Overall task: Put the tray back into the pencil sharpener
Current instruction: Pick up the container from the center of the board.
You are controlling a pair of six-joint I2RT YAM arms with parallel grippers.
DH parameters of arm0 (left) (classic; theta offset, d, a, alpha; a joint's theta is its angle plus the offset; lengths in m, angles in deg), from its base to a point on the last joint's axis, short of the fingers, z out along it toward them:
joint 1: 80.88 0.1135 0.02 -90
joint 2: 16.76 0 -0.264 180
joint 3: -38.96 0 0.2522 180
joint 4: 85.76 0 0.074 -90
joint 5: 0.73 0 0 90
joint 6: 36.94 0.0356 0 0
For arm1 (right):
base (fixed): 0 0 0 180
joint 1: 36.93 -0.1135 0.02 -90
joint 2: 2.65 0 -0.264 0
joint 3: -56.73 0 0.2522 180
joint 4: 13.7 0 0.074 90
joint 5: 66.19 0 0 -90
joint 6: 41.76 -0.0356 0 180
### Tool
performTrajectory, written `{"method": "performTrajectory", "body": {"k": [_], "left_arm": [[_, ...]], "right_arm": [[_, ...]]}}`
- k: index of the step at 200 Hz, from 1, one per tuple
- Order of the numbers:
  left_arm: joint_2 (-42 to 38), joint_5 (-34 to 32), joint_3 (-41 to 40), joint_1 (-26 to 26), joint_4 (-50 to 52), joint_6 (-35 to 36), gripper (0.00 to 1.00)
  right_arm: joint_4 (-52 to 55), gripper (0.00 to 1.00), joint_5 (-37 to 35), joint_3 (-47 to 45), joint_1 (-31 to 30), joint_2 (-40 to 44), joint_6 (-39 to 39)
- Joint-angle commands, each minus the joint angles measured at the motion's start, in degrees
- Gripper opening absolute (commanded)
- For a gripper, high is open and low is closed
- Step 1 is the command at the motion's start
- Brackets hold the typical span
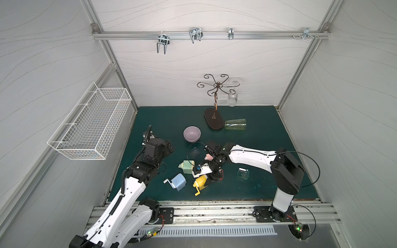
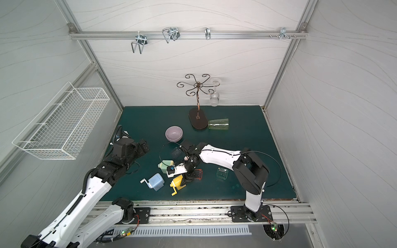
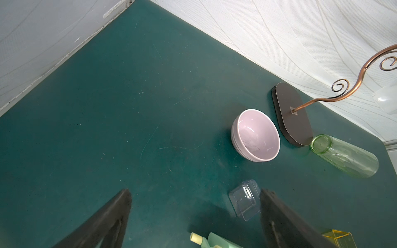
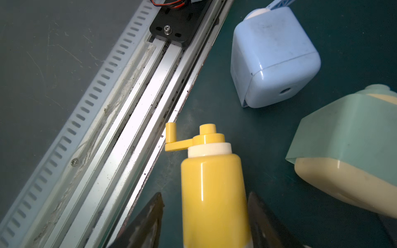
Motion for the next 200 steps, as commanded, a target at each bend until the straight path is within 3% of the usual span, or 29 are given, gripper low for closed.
{"method": "performTrajectory", "body": {"k": [1,44,90,161,200], "left_arm": [[-0.87,-1.50,-0.07,0.00,0.24,0.16,0.95],[-0.87,-1.13,-0.09,0.03,-0.17,0.07,0.95],[-0.71,-0.09,0.86,0.03,0.43,1.36,0.95],[-1.21,-0.07,1.35,-0.01,-0.58,3.10,0.95],[-1.27,4.05,1.90,0.02,-5.05,9.86,0.94]], "right_arm": [[2.53,0.64,-0.59,0.43,-1.21,-1.52,1.36],[1.84,0.68,-2.69,-0.21,-1.59,-2.47,1.78],[-0.10,0.60,-3.20,-0.95,-1.85,-3.55,0.97],[0.12,0.40,-0.88,-0.71,-1.85,-3.10,1.20],[3.06,0.28,0.61,1.51,-1.75,-0.63,0.21]]}}
